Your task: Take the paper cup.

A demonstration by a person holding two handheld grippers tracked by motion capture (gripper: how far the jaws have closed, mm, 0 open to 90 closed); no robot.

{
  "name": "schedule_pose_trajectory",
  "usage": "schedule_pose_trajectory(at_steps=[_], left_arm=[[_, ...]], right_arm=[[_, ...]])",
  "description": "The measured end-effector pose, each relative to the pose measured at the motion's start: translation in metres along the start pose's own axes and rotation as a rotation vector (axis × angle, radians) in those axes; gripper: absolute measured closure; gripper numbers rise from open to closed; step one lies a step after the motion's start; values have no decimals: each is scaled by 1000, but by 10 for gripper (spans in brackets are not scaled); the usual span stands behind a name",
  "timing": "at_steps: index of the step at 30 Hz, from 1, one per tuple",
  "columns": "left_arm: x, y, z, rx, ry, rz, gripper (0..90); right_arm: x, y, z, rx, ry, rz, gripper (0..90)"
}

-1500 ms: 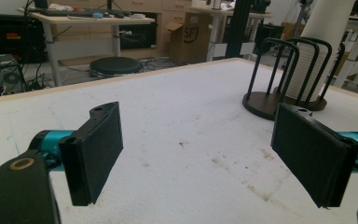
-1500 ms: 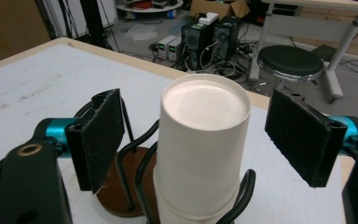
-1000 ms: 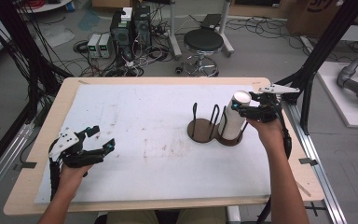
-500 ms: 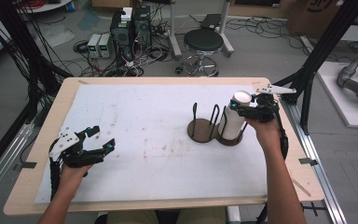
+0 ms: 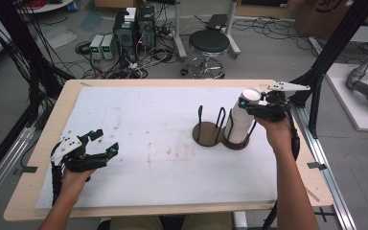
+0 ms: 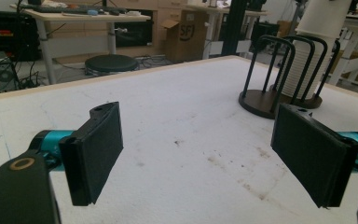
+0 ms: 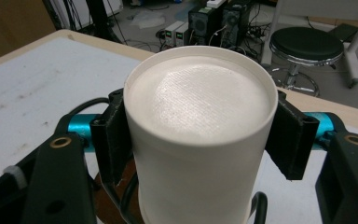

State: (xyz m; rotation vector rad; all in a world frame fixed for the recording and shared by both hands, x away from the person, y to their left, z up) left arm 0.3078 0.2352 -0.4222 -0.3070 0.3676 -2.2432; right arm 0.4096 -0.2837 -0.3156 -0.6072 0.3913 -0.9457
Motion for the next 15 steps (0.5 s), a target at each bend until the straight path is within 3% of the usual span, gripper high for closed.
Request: schedule_pose_trajectory(at_steps=[15], left_arm=[[1, 0, 0, 4, -1, -19, 166]], right_arm=[[-5, -34, 29, 44, -24, -20, 337]])
Point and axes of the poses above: each handheld gripper's, and its own axes: y roughly forward along the jaws, z roughly out of its top, x roughly to its right, the point moved 3 cm from there along y, roughly forward along the jaws, and after that the axes turned 13 degrees about -x, right-handed, at the moved point
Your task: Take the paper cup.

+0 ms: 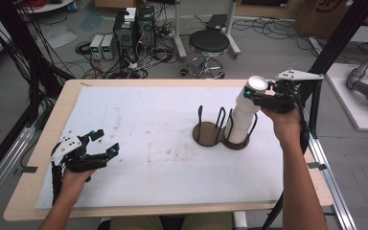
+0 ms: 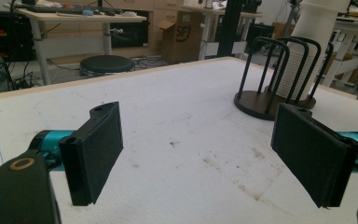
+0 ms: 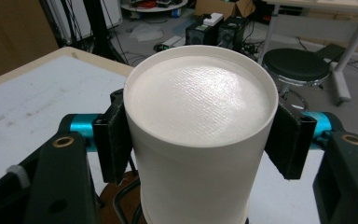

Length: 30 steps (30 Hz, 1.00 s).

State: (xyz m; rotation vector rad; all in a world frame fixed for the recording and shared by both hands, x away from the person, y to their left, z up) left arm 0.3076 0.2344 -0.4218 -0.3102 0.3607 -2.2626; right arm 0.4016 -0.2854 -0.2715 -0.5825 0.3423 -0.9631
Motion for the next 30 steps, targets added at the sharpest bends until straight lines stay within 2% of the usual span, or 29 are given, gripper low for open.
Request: schedule_pose_trajectory(at_steps=[4, 10, 15, 20, 25, 26, 27, 28, 30], left_arm=[[1, 0, 0, 2, 0, -5, 166], [2, 0, 1, 3, 0, -13, 166], [3, 1, 1, 4, 0, -19, 166], [4, 2, 1, 3, 6, -24, 166], [6, 3, 1, 3, 10, -41, 166], [7, 4, 1, 3, 13, -50, 166], [7, 4, 1, 3, 13, -50, 166], [8, 4, 1, 3, 13, -58, 166], [10, 5, 1, 1, 18, -69, 166]], right_arm=[[-2, -16, 10, 29, -11, -11, 339], [-6, -29, 14, 47, -27, -16, 341], [-14, -43, 16, 83, -56, 13, 342], [-28, -48, 16, 94, -101, 41, 342], [-56, -50, 14, 113, -172, 136, 342], [-62, -49, 12, 110, -184, 159, 342], [-62, -49, 12, 110, -184, 159, 342], [-72, -45, 7, 101, -214, 194, 342], [-83, -39, 1, 84, -228, 233, 342]])
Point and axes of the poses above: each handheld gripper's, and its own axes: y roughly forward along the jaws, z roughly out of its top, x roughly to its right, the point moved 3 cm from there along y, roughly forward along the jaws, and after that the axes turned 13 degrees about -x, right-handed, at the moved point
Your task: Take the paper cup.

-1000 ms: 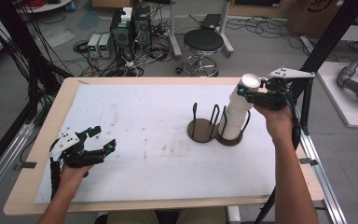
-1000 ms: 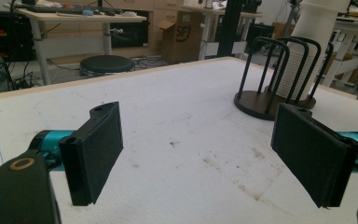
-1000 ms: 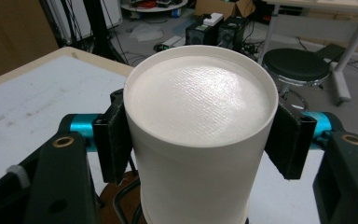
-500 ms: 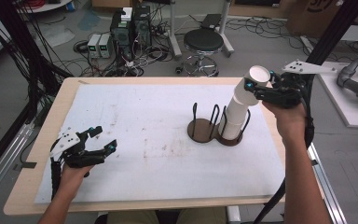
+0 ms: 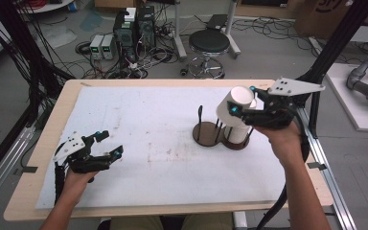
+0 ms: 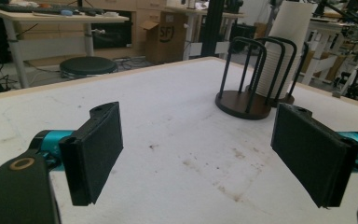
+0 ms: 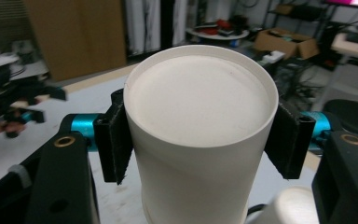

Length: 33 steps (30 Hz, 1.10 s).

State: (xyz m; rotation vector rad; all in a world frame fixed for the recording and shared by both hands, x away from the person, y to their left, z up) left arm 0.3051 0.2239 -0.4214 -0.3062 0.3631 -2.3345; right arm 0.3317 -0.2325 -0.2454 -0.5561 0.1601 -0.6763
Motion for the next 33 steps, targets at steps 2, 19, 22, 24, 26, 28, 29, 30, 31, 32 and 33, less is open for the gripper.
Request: schedule_pose_trajectory(at_steps=[2, 19, 22, 24, 26, 28, 29, 30, 31, 32, 33], left_arm=[[3, 1, 0, 1, 6, -18, 166], [12, 7, 0, 16, 29, -81, 160], [13, 6, 0, 19, 30, -84, 162], [13, 5, 1, 26, 28, -85, 162], [14, 5, 1, 27, 31, -92, 163], [15, 6, 1, 22, 34, -100, 163], [16, 7, 1, 20, 39, -104, 163], [17, 8, 1, 21, 43, -108, 163], [17, 9, 2, 20, 48, -113, 163], [18, 10, 2, 20, 53, -115, 163], [18, 11, 2, 19, 55, -118, 163]], right_arm=[[-8, 7, -6, -11, -14, 22, 342], [-39, 67, -66, -96, -41, 122, 342], [-41, 75, -71, -106, -43, 129, 342], [-41, 77, -71, -109, -42, 132, 342], [-41, 81, -74, -113, -44, 132, 341], [-42, 82, -75, -118, -44, 134, 341], [-42, 82, -75, -118, -44, 134, 341], [-43, 82, -75, -117, -44, 136, 341], [-43, 82, -75, -117, -44, 136, 341], [-43, 81, -74, -110, -49, 136, 341], [-44, 80, -74, -109, -48, 134, 340]])
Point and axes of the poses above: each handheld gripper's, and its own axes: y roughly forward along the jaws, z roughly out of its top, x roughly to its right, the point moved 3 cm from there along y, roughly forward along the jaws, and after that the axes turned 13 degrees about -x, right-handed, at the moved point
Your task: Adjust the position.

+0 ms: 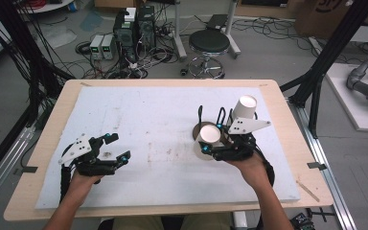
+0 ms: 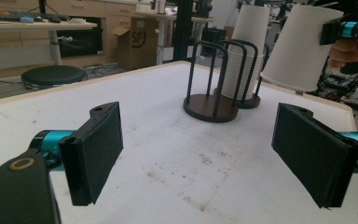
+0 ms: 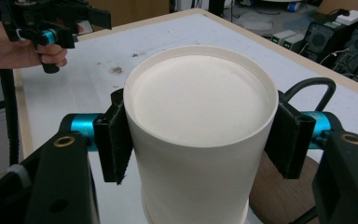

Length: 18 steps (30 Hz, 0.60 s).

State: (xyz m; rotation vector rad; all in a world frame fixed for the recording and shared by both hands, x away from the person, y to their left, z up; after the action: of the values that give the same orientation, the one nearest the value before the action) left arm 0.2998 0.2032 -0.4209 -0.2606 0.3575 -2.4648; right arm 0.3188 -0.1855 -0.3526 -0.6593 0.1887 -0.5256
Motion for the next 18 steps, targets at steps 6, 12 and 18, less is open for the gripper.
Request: schedule_pose_trajectory(at_steps=[6, 12, 18], left_arm=[[4, 6, -1, -8, 35, -44, 163], [8, 10, -1, -39, 26, -90, 163], [21, 17, 5, -48, 44, -164, 161]], right_arm=[[-6, 1, 1, 5, -10, 16, 340], [-9, 10, 0, 2, -22, 35, 340], [-18, 19, 4, -5, -39, 81, 340]])
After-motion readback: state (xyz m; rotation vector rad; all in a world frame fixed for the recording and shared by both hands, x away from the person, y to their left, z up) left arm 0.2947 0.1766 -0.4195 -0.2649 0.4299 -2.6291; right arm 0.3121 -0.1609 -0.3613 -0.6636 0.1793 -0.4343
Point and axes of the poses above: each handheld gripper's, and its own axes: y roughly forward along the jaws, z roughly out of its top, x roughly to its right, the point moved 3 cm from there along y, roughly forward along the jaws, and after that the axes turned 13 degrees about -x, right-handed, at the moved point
